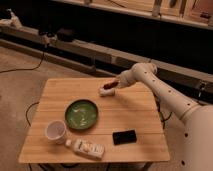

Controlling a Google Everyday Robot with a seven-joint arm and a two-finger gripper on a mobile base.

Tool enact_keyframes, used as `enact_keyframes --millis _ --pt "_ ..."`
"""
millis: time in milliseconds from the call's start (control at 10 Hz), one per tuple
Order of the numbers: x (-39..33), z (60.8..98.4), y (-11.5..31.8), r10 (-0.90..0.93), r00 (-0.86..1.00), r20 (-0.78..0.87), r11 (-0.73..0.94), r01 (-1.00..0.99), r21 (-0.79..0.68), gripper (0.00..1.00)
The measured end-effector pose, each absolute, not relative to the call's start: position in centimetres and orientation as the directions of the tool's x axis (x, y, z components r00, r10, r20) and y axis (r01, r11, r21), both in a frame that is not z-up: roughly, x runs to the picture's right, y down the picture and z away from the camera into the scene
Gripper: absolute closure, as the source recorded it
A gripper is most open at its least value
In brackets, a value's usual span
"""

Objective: Place the pepper on the white sponge

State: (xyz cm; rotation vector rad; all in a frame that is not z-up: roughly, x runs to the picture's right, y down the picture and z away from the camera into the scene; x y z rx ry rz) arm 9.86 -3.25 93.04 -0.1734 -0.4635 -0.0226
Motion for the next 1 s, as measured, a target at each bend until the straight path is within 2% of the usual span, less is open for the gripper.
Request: enact_keyframes --millis 1000 --pt "8.5 95.9 -2.9 0.002 0.894 0.448 0.98 0.089 -0.181 0.9"
